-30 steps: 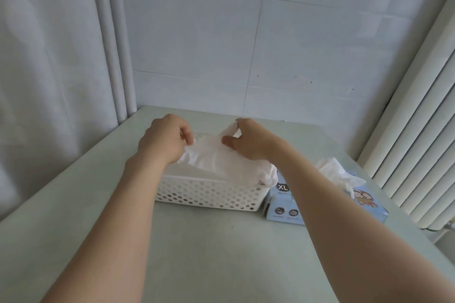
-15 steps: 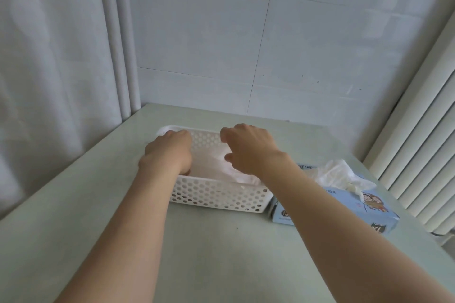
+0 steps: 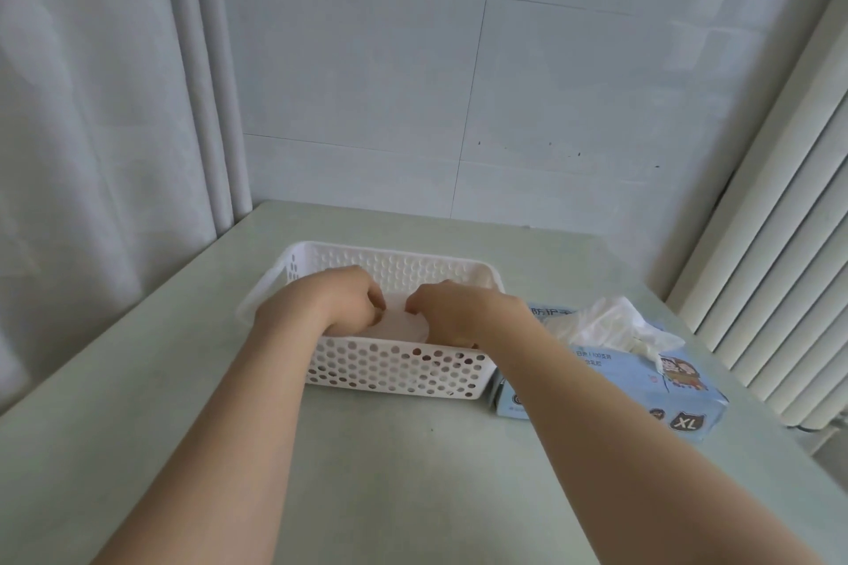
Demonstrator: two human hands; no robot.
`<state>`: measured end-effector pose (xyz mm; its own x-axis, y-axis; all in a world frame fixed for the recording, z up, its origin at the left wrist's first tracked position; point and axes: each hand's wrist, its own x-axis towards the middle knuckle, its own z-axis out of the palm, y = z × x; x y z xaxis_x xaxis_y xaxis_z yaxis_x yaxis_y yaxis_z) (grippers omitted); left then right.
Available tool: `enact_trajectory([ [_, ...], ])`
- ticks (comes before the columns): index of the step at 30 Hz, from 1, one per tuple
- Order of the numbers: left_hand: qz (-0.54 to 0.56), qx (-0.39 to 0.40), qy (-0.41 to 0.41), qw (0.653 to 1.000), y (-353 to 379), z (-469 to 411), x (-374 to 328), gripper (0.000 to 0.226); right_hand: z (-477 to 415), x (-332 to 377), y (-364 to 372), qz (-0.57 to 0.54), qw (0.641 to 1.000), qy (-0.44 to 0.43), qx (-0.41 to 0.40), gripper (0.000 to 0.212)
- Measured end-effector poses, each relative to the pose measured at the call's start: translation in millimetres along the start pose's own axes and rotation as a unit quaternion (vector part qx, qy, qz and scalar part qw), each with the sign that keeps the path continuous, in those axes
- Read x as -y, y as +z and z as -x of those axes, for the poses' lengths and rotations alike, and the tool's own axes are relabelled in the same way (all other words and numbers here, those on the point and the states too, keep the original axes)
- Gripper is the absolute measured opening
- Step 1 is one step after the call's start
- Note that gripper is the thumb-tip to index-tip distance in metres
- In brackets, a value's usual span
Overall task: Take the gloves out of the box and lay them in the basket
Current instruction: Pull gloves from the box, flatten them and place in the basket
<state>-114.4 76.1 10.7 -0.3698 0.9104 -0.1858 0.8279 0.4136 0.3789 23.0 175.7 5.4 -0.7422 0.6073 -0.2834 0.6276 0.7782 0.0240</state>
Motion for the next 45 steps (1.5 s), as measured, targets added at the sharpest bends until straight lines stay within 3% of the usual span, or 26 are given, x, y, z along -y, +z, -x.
enact_trajectory([
  [4, 0.012, -0.124, 0.027, 0.992, 4.2, -5.3, -7.4, 0.035, 23.1, -4.3, -12.4, -0.036, 0.998, -0.012, -0.055, 0.059],
  [7, 0.056, -0.207, 0.059, 0.975, 6.6, -2.6, -25.9, 0.038, 35.1, -9.0, -4.7, -0.08, 0.983, -0.003, -0.166, 0.042],
  [9, 0.072, -0.256, 0.078, 0.961, 9.1, 1.6, -40.0, 0.037, 40.9, -15.8, 6.4, -0.147, 0.954, 0.003, -0.263, 0.028],
  [13, 0.076, -0.298, 0.133, 0.942, 22.2, 11.5, -70.8, 0.036, 60.2, -40.7, 30.0, -0.246, 0.865, 0.03, -0.436, 0.034],
  [16, 0.077, -0.299, 0.197, 0.931, 37.1, 16.4, -93.6, 0.033, 75.2, -63.2, 45.9, -0.23, 0.803, 0.057, -0.546, 0.034],
  [18, 0.069, -0.282, 0.239, 0.927, 47.2, 19.5, -107.7, 0.032, 83.4, -78.7, 55.8, -0.192, 0.781, 0.095, -0.587, 0.027],
  [21, 0.025, -0.255, 0.27, 0.928, 61.8, 23.1, -124.2, 0.03, 95.3, -101.1, 66.9, -0.167, 0.773, 0.162, -0.591, 0.026],
  [24, -0.049, -0.226, 0.289, 0.929, 75.1, 26.1, -133.6, 0.028, 105.6, -118.1, 73.7, -0.217, 0.785, 0.206, -0.542, 0.024],
  [28, -0.158, -0.199, 0.295, 0.921, 86.8, 26.3, -136.6, 0.049, 117.4, -128.2, 77.5, -0.297, 0.806, 0.154, -0.488, 0.03],
  [31, -0.189, -0.194, 0.296, 0.916, 89.8, 24.4, -137.3, 0.057, 119.3, -132.0, 77.9, -0.313, 0.803, 0.135, -0.489, 0.014],
  [35, -0.215, -0.19, 0.302, 0.909, 91.6, 19.4, -134.9, 0.063, 115.5, -133.3, 79.8, -0.28, 0.811, 0.138, -0.495, 0.008],
  [41, -0.234, -0.18, 0.299, 0.908, 86.1, 29.4, -141.3, 0.07, 117.8, -132.4, 80.6, -0.198, 0.808, 0.126, -0.541, 0.023],
  [45, -0.215, -0.174, 0.309, 0.91, 82.2, 37.4, -146.6, 0.084, 119.1, -132.2, 81.9, -0.134, 0.789, 0.101, -0.591, 0.021],
])
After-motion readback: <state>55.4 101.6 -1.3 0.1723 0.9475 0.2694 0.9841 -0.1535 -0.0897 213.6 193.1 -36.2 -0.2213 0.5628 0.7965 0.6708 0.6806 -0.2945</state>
